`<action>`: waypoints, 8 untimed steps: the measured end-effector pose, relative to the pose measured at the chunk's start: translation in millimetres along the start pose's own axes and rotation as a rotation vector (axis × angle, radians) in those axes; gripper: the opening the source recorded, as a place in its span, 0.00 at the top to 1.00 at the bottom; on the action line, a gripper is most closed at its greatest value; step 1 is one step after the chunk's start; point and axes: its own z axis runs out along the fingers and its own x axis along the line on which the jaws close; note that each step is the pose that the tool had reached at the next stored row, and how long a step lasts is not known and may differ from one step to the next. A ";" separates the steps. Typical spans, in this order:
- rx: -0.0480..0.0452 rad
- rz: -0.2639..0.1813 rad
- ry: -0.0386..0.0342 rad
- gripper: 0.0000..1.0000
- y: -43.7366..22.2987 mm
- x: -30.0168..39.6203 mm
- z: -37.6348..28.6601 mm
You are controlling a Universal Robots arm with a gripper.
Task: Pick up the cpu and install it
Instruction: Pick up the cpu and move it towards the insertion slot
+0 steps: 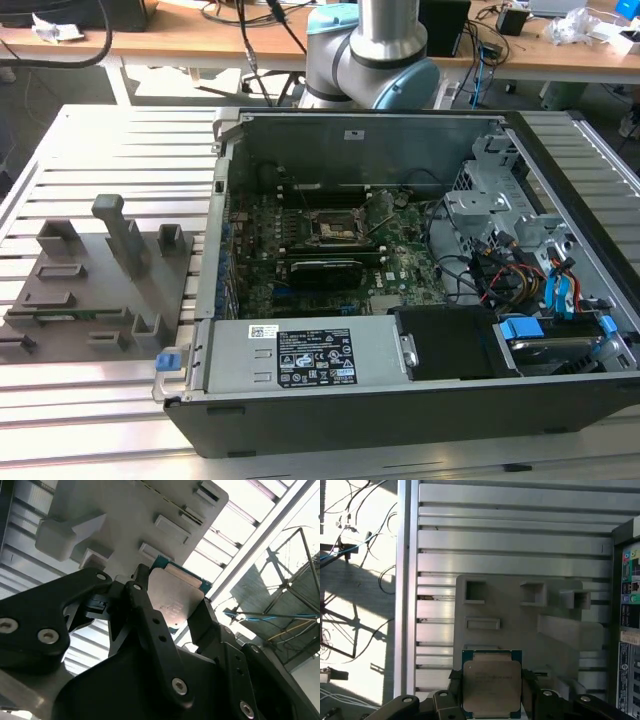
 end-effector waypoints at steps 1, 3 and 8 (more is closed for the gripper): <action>0.0000 0.000 0.0000 0.45 0.0 -0.1 -3.2; 0.0000 0.000 0.0001 0.45 -0.1 -0.2 -8.2; 0.0000 0.000 0.0000 0.45 -0.2 -0.5 -19.0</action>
